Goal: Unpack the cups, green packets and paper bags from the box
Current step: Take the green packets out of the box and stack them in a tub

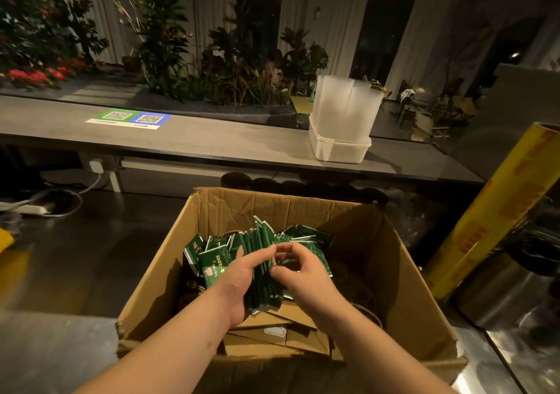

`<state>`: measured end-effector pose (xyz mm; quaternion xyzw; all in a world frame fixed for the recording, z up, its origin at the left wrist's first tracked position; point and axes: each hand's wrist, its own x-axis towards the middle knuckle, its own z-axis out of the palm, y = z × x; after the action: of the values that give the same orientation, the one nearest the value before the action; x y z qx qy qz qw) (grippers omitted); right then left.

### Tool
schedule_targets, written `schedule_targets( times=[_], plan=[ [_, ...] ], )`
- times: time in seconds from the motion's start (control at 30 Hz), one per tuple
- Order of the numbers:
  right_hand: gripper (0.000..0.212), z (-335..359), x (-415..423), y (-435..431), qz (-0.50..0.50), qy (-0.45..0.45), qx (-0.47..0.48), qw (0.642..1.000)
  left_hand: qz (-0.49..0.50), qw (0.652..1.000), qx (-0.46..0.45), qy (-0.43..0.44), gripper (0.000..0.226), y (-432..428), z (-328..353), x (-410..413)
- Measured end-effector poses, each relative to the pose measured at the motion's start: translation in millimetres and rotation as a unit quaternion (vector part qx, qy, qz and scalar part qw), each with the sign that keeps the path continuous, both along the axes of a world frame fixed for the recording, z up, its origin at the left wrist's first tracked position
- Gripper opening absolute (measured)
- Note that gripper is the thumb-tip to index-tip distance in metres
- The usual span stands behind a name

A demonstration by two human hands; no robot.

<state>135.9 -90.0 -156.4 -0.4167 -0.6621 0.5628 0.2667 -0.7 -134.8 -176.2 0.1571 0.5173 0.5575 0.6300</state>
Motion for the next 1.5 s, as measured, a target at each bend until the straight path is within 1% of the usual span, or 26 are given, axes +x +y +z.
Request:
schedule_targets(
  times=[0.03,0.07,0.13,0.17,0.23,0.3,0.37,0.47,0.57,0.63,0.77,0.83,0.9,0.93,1.0,1.03,1.1,1.17,1.27,1.3,1.4,1.43,1.5],
  plan=[
    [0.028,6.2,1.5,-0.9,-0.003,-0.003,-0.007,1.0,-0.004,1.0,0.001,0.01,0.087,-1.6,3.1,4.1],
    [0.029,13.1,3.4,-2.7,-0.006,-0.014,-0.007,1.0,-0.004,1.0,0.006,0.02,0.085,-4.4,6.8,7.7],
    [0.031,25.5,8.6,-6.0,-0.006,-0.03,-0.006,1.0,-0.002,0.999,0.022,0.043,0.068,-9.7,15.3,15.4],
    [0.032,31.2,10.5,-6.5,-0.005,-0.031,-0.006,0.999,-0.007,0.998,0.031,0.052,0.063,-11.0,20.2,18.0],
    [0.034,43.3,18.6,-16.2,-0.004,-0.037,-0.003,0.999,-0.015,0.998,0.034,0.06,0.061,-22.9,30.9,24.9],
    [0.035,53.4,27.2,-27.8,0.001,-0.056,0.02,0.998,-0.014,0.997,0.026,0.066,0.067,-35.3,35.5,29.7],
    [0.036,62.9,35.6,-39.9,0.012,-0.073,0.029,0.997,-0.031,0.997,0.018,0.075,0.082,-47.8,37.7,35.0],
    [0.038,72.4,49.1,-65.2,0.035,-0.09,0.017,0.995,-0.048,0.995,0.014,0.089,0.094,-70.8,35.4,45.8],
    [0.038,71.0,66.0,-92.0,0.048,-0.086,-0.003,0.995,-0.056,0.996,0.007,0.065,0.099,-92.0,25.8,58.2],
    [0.035,61.1,78.8,-109.8,0.046,-0.087,-0.031,0.995,-0.058,0.997,-0.012,0.05,0.099,-108.9,16.7,73.0],
    [0.032,22.0,100.6,-136.8,0.056,-0.119,-0.084,0.988,-0.019,0.991,-0.093,0.095,0.088,-140.1,-11.4,102.7],
    [0.032,-5.6,107.9,-140.4,0.056,-0.136,-0.114,0.983,-0.041,0.986,-0.128,0.102,0.077,-147.0,-25.8,111.2],
    [0.031,-32.9,113.5,-140.6,0.047,-0.158,-0.158,0.974,-0.06,0.977,-0.182,0.095,0.063,-148.0,-38.1,117.8],
    [0.032,-44.8,115.0,-140.0,0.042,-0.167,-0.182,0.968,-0.065,0.971,-0.21,0.1,0.063,-146.2,-45.8,119.5],
    [0.036,-66.6,117.9,-137.0,0.033,-0.173,-0.218,0.96,-0.094,0.958,-0.249,0.111,0.071,-140.9,-62.5,122.0],
    [0.039,-76.1,118.6,-135.2,0.032,-0.177,-0.228,0.957,-0.11,0.953,-0.259,0.11,0.069,-137.9,-72.8,121.7],
    [0.04,-95.2,118.2,-131.6,0.038,-0.19,-0.247,0.95,-0.143,0.938,-0.286,0.132,0.057,-130.7,-91.7,120.3],
    [0.033,-111.1,115.1,-130.0,0.047,-0.208,-0.268,0.94,-0.169,0.925,-0.307,0.146,0.043,-129.0,-98.8,116.4],
    [0.021,-127.8,111.2,-128.9,0.041,-0.222,-0.306,0.925,-0.182,0.923,-0.31,0.141,0.016,-129.4,-94.8,110.2],
    [0.017,-131.1,110.5,-128.9,0.04,-0.225,-0.316,0.921,-0.183,0.922,-0.307,0.15,0.014,-128.9,-96.2,107.3],
    [0.017,-139.0,109.6,-126.3,0.029,-0.218,-0.342,0.914,-0.166,0.917,-0.28,0.23,0.032,-125.5,-106.9,98.0],
    [0.017,-141.3,109.9,-124.8,0.026,-0.212,-0.351,0.912,-0.155,0.917,-0.268,0.253,0.034,-125.0,-107.6,94.6],
    [0.017,-145.7,110.2,-121.0,0.028,-0.204,-0.367,0.907,-0.137,0.915,-0.249,0.286,0.031,-124.6,-110.2,84.1]
  ],
)
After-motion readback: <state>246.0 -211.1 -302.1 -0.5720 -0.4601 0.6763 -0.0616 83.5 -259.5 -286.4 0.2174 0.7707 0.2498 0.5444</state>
